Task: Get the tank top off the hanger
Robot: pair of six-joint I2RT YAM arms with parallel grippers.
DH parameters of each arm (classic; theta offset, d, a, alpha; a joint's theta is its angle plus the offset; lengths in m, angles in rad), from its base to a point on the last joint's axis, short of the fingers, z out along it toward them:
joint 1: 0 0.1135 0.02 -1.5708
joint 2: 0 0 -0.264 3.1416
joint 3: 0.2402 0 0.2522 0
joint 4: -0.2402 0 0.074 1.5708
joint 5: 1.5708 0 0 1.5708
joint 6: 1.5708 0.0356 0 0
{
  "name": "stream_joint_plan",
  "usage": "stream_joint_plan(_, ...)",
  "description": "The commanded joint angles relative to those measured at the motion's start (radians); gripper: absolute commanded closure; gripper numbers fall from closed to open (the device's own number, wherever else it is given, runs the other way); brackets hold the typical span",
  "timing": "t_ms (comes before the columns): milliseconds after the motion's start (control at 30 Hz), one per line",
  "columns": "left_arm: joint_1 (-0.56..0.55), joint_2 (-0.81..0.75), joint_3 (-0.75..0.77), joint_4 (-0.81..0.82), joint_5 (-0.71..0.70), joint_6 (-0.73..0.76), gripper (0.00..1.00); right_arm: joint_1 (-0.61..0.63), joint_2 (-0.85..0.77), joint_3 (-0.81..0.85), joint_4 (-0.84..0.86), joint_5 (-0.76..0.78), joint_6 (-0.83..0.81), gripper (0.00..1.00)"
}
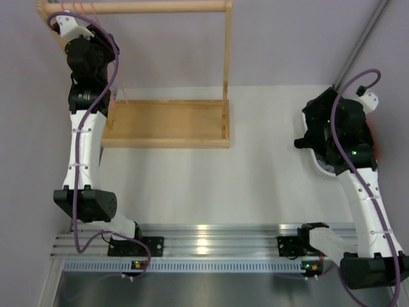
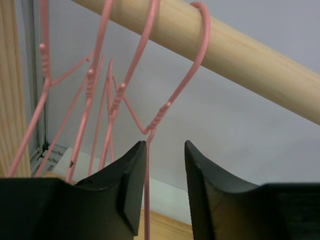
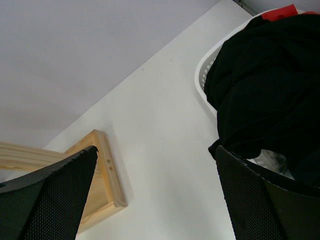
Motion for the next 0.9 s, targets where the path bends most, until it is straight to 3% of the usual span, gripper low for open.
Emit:
stream_joint_plan(0, 0.006, -0.089, -0.019, 0.045, -0.016, 0.005, 0.57, 0.03, -0.006, 0.0, 0.076, -0.003, 0.003, 0.01)
stream_joint_plan(267, 0.003, -0.207, -0.119, 0.045, 0.075, -0.068, 0.3, 0.042, -0.02, -0.005, 0.086, -0.025, -0.005, 0.01)
stream_joint_plan(500, 0.003, -0.41, -0.323, 0.045, 0.171, -0.192, 0.02, 0.056, -0.071, -0.043, 0.211, -0.251, -0.095, 0.01)
stream_joint_plan(700, 0.003, -0.606, -0.545, 0.045, 0.38, -0.257, 0.02, 0.057, -0.121, -0.079, 0.309, -0.479, -0.181, 0.01)
stream_joint_plan(867, 0.003, -0.79, -0.708, 0.044, 0.47, -0.246, 0.02, 0.057, -0.173, -0.161, 0.333, -0.491, -0.189, 0.01)
